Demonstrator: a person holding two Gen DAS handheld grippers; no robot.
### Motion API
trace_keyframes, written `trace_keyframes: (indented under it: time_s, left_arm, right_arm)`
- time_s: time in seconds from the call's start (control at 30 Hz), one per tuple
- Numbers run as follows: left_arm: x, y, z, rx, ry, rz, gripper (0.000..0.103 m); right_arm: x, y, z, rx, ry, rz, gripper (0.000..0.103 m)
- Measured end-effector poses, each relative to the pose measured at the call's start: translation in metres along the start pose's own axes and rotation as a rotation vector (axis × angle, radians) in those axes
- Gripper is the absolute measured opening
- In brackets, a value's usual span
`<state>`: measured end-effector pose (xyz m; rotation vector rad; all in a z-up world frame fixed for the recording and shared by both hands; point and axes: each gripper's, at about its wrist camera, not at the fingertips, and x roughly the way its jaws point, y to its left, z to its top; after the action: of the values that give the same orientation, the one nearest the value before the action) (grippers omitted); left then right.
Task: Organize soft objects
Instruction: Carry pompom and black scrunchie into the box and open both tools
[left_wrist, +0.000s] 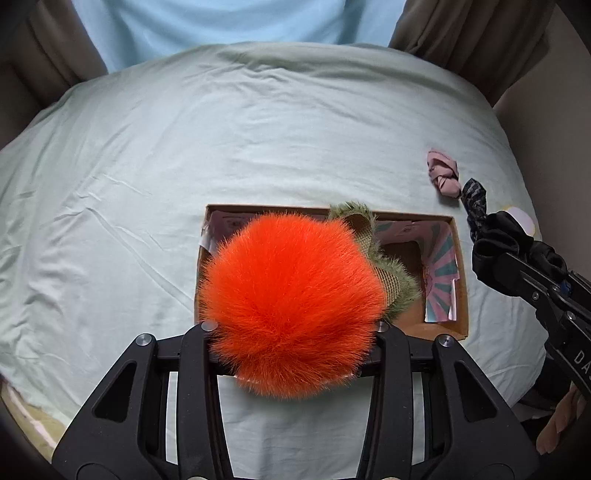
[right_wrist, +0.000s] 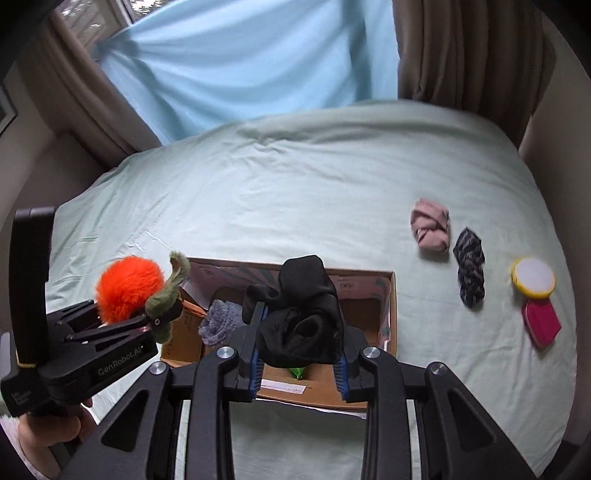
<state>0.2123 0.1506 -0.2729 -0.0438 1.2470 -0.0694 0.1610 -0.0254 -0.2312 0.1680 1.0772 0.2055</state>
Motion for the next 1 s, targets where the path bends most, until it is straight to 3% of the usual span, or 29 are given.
trace_keyframes:
  time_s: [0.27, 0.6, 0.63, 0.67, 0.7, 0.73, 0.77, 0.83, 1.0]
  left_arm:
    - [0.066, -0.003, 0.017, 0.0, 0.164, -0.035, 0.037]
    - [0.108, -0.021, 0.029, 0.093, 0.258, -0.038, 0.037]
    - [0.109, -0.023, 0.029, 0.103, 0.261, -0.042, 0.042]
    - [0.109, -0.026, 0.029, 0.114, 0.262, -0.038, 0.049]
    - [0.109, -0.029, 0.03, 0.126, 0.263, -0.019, 0.074]
    - [0.108, -0.03, 0.03, 0.136, 0.258, 0.006, 0.098]
    - [0.105, -0.03, 0.03, 0.142, 0.244, 0.022, 0.103]
    - [0.099, -0.028, 0.033, 0.153, 0.227, 0.034, 0.103]
    - [0.09, -0.018, 0.027, 0.154, 0.235, 0.046, 0.103]
  right_arm:
    - [0.073, -0.028, 0.01, 0.167, 0.215, -0.041, 0.028]
    - [0.116, -0.054, 0.009, 0.28, 0.324, -0.081, 0.028]
    - [0.119, -0.056, 0.009, 0.292, 0.328, -0.082, 0.028]
    - [0.121, -0.058, 0.009, 0.303, 0.333, -0.08, 0.034]
    - [0.123, -0.059, 0.01, 0.311, 0.338, -0.077, 0.043]
    - [0.125, -0.061, 0.01, 0.319, 0.335, -0.07, 0.063]
    - [0.125, -0.062, 0.01, 0.327, 0.325, -0.059, 0.083]
    - [0.126, -0.062, 0.013, 0.317, 0.315, -0.039, 0.101]
    - [0.122, -0.057, 0.014, 0.278, 0.296, -0.021, 0.102]
